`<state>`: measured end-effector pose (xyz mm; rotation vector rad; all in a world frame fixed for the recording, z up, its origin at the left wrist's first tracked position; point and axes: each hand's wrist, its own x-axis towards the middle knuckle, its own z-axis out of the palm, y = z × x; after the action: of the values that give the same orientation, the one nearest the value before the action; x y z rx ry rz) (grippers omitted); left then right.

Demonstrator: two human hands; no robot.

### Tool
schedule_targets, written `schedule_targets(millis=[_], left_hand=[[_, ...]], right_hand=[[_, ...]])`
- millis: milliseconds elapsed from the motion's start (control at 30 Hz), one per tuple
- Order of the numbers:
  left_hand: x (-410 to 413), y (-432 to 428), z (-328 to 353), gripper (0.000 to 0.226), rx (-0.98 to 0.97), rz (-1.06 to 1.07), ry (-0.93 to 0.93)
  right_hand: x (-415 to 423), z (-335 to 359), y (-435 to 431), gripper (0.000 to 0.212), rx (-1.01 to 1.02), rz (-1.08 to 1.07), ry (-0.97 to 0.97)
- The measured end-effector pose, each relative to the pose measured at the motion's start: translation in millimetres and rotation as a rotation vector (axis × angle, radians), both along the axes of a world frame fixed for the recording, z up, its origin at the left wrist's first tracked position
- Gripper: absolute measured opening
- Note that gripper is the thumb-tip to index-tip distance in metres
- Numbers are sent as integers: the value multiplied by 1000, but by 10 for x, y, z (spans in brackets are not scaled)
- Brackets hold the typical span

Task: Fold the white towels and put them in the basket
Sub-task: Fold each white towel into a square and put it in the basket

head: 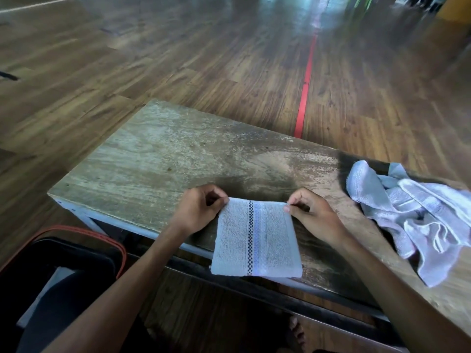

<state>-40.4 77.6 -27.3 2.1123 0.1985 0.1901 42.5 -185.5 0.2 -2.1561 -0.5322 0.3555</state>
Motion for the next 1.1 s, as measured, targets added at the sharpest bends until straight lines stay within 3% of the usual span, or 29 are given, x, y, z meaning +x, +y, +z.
schedule_targets(millis=[233, 367, 667, 800, 900, 1100], left_hand=[[86, 24, -45, 5, 109, 14, 46], [97, 40, -69, 9, 170, -31, 66], [162, 57, -43, 5, 172, -38, 103], [208, 42, -29, 4, 218, -9, 109], [210, 42, -31, 3, 209, -7, 113], [206, 63, -49, 4, 203, -11, 126]], right_hand=[[61, -106, 71, 15, -4, -159, 67], [72, -88, 89, 5, -63, -134, 69], [54, 24, 136, 22, -271, -8, -126], [56, 25, 163, 13, -274, -57, -166], [29, 60, 198, 8, -392, -5, -304], [-127, 145, 246, 48, -772, 189, -504]])
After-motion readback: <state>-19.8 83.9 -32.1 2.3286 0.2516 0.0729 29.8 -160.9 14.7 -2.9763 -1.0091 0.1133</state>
